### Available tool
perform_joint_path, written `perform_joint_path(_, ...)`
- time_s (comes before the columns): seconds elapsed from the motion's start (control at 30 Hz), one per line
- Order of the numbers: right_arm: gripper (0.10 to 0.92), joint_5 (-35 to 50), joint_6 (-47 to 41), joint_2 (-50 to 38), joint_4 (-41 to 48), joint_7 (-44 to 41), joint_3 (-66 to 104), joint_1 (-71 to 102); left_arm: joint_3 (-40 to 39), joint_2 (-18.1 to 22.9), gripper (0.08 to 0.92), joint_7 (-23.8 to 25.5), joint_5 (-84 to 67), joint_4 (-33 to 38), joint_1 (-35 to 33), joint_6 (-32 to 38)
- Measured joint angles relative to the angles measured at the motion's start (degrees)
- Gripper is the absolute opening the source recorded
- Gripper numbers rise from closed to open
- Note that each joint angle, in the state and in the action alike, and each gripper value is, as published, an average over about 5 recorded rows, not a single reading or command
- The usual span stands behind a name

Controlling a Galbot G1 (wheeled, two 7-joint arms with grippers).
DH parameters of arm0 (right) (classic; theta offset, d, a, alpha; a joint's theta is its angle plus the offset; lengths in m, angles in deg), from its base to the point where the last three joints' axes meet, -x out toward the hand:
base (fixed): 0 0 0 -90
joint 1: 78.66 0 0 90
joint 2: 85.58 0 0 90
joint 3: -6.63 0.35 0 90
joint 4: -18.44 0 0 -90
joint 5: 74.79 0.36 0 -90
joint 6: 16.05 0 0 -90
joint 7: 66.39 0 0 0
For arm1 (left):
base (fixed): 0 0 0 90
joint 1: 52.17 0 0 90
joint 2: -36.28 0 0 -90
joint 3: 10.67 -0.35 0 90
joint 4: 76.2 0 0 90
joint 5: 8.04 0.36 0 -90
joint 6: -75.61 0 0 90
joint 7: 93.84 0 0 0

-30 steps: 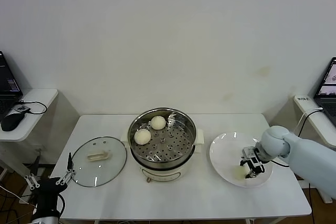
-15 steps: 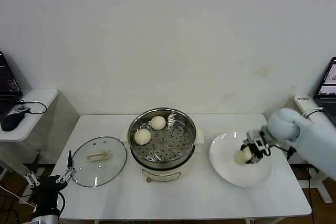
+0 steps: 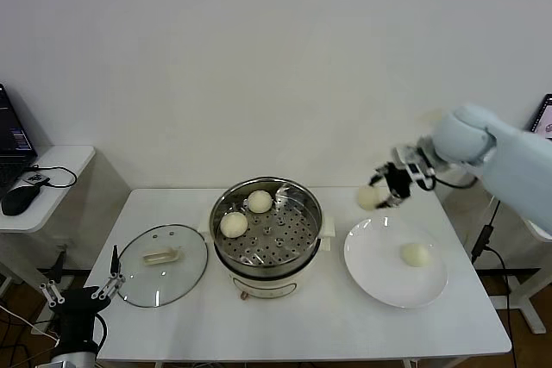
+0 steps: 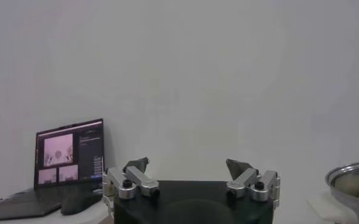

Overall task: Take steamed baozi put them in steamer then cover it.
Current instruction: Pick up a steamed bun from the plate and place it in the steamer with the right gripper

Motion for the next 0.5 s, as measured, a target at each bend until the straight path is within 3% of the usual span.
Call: perform_joint_path(0.5, 0.577, 3.0, 4.6, 17.2, 2.2, 4.5, -9.0, -5.0, 1.3, 0.8, 0.823, -0.1, -0.4, 0.7, -0.4, 0.1)
